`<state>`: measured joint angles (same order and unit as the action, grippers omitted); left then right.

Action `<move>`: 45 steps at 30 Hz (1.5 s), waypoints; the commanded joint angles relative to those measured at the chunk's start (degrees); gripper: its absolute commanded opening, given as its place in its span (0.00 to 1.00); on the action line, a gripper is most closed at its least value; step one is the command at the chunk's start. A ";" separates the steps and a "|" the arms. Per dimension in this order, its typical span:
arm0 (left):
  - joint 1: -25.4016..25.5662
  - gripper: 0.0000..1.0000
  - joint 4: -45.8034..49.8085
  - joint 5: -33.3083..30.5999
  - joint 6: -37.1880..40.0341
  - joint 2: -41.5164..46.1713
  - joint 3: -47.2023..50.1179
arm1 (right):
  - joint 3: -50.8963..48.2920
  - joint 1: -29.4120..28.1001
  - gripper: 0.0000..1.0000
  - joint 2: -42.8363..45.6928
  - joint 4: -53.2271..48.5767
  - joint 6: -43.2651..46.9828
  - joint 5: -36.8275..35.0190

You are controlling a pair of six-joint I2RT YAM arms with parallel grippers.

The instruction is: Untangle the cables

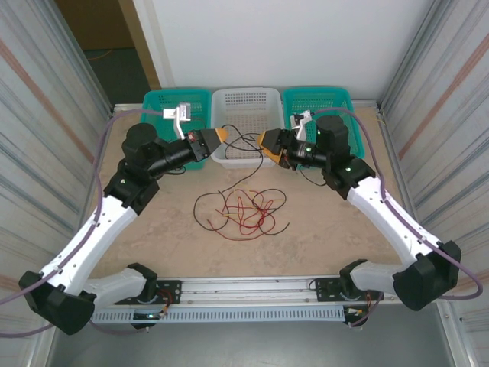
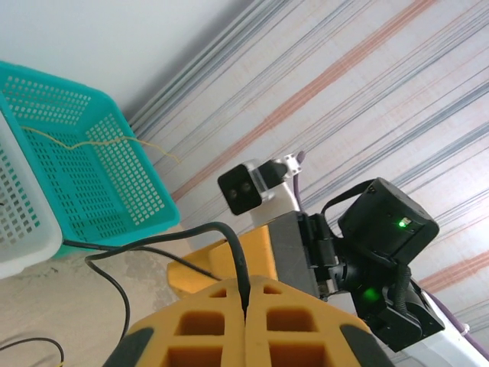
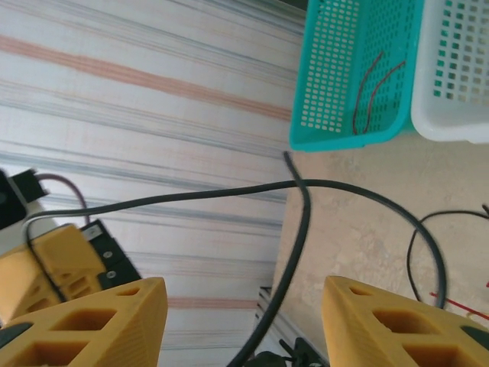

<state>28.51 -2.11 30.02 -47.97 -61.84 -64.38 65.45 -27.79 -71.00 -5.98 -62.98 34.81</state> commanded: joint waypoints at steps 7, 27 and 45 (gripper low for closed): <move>0.38 0.00 -4.37 -3.28 3.40 4.28 3.13 | 0.82 -0.86 0.34 -0.72 -0.09 -0.79 1.20; 2.40 0.00 -13.85 -4.68 15.18 7.81 10.94 | -0.12 -2.15 0.47 -3.97 3.86 -9.69 6.85; 2.34 0.69 -5.68 -26.64 0.01 16.33 28.11 | 14.15 0.57 0.00 -2.50 -18.42 11.91 -1.97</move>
<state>30.83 -10.26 9.47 -43.07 -48.53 -38.50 76.27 -27.29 -74.91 -16.56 -59.92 36.53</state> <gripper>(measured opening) 0.659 0.065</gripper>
